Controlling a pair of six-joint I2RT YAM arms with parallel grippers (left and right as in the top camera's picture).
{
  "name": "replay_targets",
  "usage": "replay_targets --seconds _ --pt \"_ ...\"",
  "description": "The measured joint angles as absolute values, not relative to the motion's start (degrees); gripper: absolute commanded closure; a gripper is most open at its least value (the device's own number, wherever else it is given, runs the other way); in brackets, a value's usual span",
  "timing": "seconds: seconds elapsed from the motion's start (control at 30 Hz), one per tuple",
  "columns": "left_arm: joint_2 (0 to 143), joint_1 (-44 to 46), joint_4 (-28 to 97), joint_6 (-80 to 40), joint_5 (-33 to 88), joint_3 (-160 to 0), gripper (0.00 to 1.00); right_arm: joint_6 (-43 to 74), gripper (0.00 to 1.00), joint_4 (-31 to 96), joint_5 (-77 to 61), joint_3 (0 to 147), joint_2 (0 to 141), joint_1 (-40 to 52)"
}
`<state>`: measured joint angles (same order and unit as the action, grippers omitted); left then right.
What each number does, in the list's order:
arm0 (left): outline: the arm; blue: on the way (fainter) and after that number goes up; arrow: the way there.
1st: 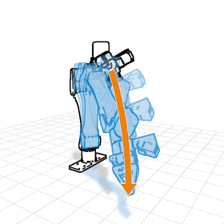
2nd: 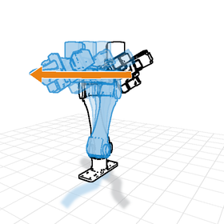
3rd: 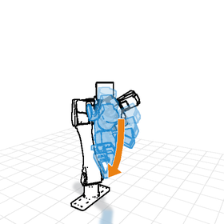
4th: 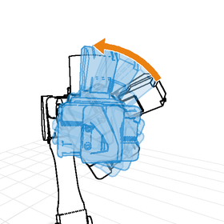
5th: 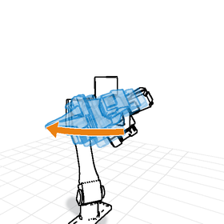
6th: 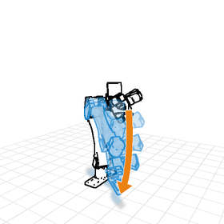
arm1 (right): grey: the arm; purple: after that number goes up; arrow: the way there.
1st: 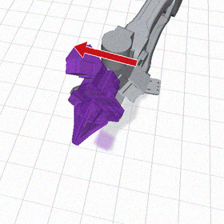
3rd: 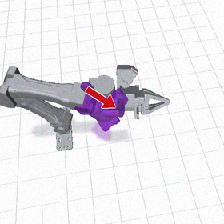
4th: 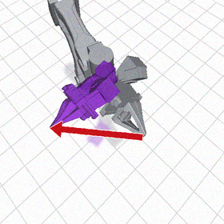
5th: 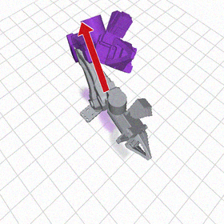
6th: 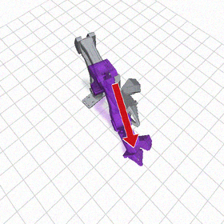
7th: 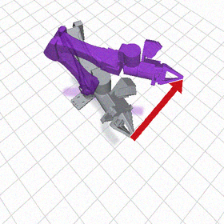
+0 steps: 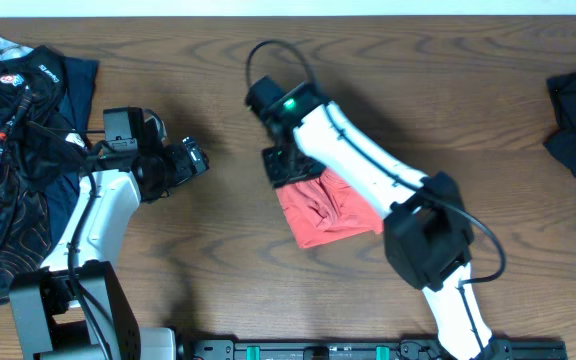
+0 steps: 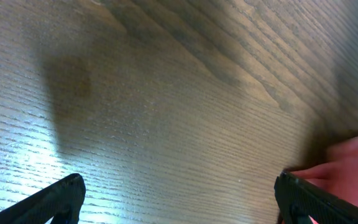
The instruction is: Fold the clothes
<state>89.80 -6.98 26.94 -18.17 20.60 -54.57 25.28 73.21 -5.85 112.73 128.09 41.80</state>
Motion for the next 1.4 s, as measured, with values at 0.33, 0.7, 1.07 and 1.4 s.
replay_targets --seconds 0.33,0.7,1.07,1.4 --pt "89.8 -7.0 26.8 -18.2 20.6 -54.6 0.01 23.4 0.97 76.8 -4.0 118.2 128.4 42.1" --pt "89.8 -7.0 26.8 -18.2 20.6 -54.6 0.01 22.2 0.57 85.5 -2.4 123.1 128.4 25.3" --pt "89.8 -7.0 26.8 -18.2 20.6 -54.6 0.01 19.4 0.80 83.6 -1.8 109.9 128.4 22.0" --pt "89.8 -7.0 26.8 -18.2 20.6 -54.6 0.01 16.8 0.91 81.1 -2.4 104.8 128.4 22.5"
